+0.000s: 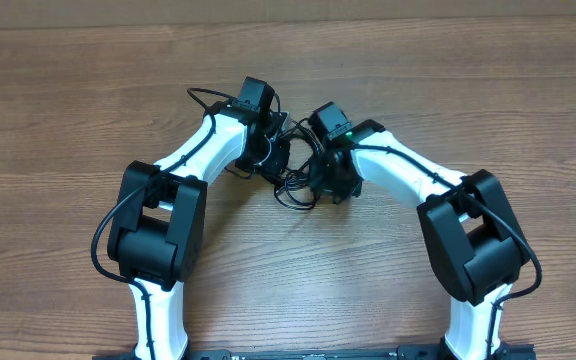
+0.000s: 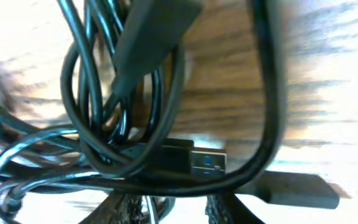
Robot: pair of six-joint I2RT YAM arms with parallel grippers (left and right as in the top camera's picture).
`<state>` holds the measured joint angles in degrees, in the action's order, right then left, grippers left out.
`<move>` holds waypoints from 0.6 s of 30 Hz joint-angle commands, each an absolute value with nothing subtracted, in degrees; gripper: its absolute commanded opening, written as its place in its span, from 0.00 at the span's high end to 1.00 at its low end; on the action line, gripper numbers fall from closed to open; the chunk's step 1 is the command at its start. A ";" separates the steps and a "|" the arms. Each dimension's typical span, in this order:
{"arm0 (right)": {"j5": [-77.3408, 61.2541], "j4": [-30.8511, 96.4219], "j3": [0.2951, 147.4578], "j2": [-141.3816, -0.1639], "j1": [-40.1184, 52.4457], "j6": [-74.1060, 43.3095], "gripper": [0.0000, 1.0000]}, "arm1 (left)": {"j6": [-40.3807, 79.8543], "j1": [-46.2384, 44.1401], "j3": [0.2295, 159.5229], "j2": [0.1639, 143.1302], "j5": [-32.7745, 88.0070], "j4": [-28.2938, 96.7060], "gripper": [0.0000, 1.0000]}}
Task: Untangle cables
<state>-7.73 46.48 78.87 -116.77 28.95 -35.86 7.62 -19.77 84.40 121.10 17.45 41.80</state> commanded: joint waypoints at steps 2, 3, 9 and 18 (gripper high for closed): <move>-18.33 45.76 80.03 -117.67 25.06 -32.53 0.65 | 8.38 -19.42 84.05 121.73 18.68 41.04 0.90; -18.09 46.09 80.03 -117.67 24.62 -32.51 0.64 | 8.40 -19.42 84.05 121.73 18.68 40.86 0.90; -11.35 50.19 80.01 -117.69 23.40 -32.99 0.64 | 8.71 -19.42 84.05 121.73 18.68 40.56 0.90; -12.95 48.56 80.01 -117.78 25.69 -29.95 0.62 | 8.84 -19.42 84.05 121.73 18.68 40.42 0.90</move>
<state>-11.55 49.78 78.87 -116.79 24.86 -32.71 8.25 -19.75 84.40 121.10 17.63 40.64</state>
